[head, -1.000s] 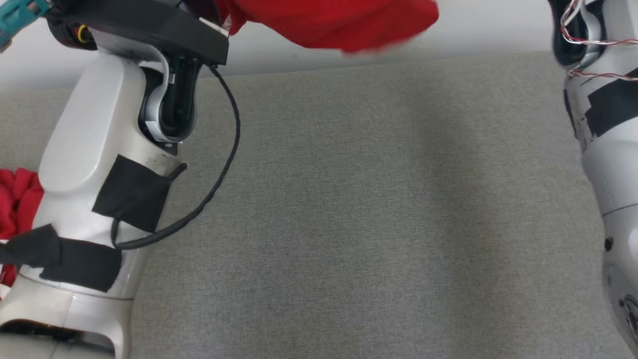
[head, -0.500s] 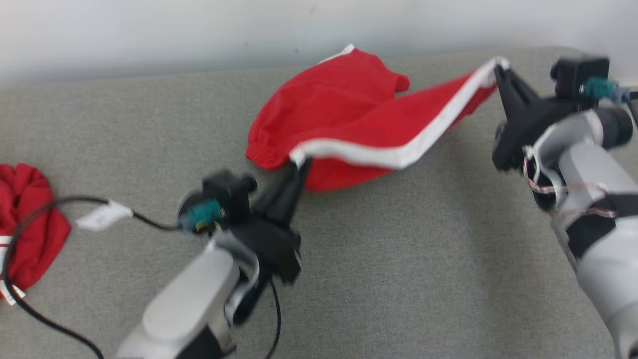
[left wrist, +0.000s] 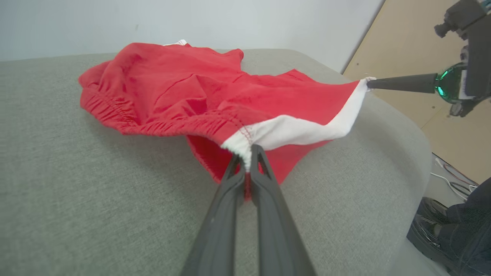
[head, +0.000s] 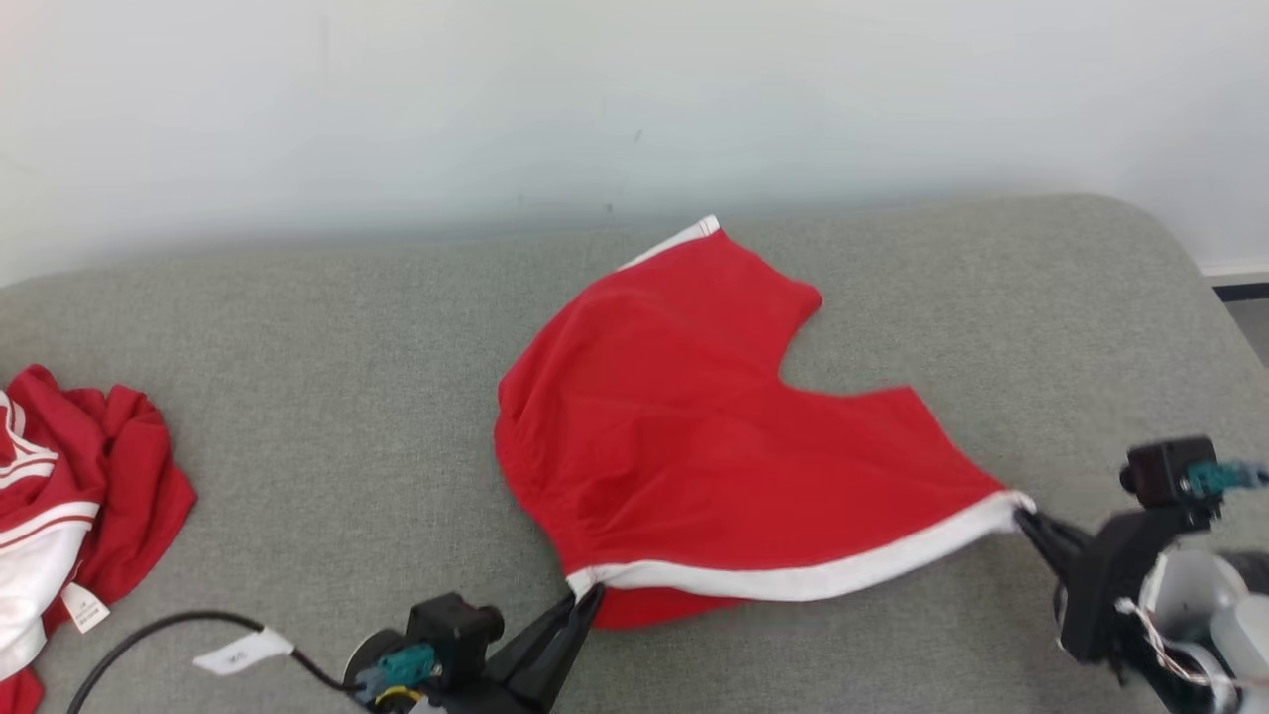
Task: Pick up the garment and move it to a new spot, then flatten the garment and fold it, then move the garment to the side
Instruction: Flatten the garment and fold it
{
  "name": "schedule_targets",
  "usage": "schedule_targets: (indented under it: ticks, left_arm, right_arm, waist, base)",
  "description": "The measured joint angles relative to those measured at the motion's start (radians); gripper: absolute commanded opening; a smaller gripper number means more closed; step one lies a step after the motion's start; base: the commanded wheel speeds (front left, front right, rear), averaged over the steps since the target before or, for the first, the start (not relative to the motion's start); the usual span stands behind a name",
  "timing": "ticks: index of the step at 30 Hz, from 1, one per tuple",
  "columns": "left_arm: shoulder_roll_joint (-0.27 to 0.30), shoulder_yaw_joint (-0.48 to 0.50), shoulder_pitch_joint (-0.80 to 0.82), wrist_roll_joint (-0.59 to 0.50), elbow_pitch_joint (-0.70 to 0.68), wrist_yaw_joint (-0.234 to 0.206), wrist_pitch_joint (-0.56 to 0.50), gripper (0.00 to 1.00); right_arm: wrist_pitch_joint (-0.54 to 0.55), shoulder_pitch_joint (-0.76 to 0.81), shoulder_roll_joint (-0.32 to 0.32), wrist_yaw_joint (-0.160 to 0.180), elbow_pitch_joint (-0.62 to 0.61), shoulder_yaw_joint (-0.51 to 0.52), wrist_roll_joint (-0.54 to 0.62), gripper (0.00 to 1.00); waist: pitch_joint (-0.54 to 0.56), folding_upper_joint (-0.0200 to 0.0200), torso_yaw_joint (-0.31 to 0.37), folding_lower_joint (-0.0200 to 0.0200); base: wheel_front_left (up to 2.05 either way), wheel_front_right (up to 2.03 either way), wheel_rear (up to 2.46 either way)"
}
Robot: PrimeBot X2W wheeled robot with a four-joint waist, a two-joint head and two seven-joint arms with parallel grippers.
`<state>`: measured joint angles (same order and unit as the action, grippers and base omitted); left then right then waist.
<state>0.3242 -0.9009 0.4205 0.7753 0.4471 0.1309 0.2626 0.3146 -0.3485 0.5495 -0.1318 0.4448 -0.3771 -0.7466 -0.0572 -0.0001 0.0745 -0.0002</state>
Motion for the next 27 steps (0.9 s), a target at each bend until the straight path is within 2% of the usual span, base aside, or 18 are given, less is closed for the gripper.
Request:
schedule_targets:
  ticks: [4,7,10,15,18,21,27]
  left_arm:
    - [0.012,0.042,-0.074,-0.04,-0.029,0.0,0.0,0.0]
    - [0.027,0.061,-0.13,-0.07,-0.056,-0.003,0.0,0.0]
    - [0.052,0.069,-0.202,-0.102,-0.091,-0.003,0.0,0.0]
    - [0.068,0.077,-0.251,-0.119,-0.128,-0.008,0.0,0.0]
    - [0.067,0.092,-0.257,-0.118,-0.142,-0.009,0.0,0.0]
    - [0.062,0.107,-0.252,-0.114,-0.152,-0.009,0.0,0.0]
    - [0.028,0.112,-0.174,-0.109,-0.162,-0.009,-0.012,0.0]
  right_arm:
    - [0.161,0.17,0.008,0.0,-0.163,0.142,0.024,0.0]
    - [0.292,0.307,-0.014,0.0,-0.308,0.256,0.065,0.0]
    - [0.457,0.466,-0.101,0.0,-0.517,0.41,0.127,0.0]
    - [0.609,0.574,-0.223,0.0,-0.725,0.519,0.199,0.0]
    - [0.638,0.574,-0.26,0.0,-0.786,0.535,0.23,0.0]
    - [0.643,0.541,-0.262,0.0,-0.797,0.521,0.258,0.0]
    - [0.571,0.362,-0.178,0.0,-0.698,0.439,0.312,0.0]
  waist:
    - [0.022,0.0,0.012,0.0]
    - [0.035,0.0,0.02,0.0]
    - [0.045,0.0,0.023,0.0]
    - [0.045,0.0,0.011,0.0001]
    - [0.044,0.0,-0.002,0.0001]
    - [0.04,0.0,-0.014,0.0001]
    - [0.015,0.0001,-0.034,0.0003]
  base:
    - [0.0,0.0,0.0]
    - [0.0,0.0,0.0]
    - [0.0,0.0,0.0]
    - [0.0,0.0,0.0]
    - [0.0,0.0,0.0]
    - [0.0,0.0,0.0]
    - [0.0,0.0,0.0]
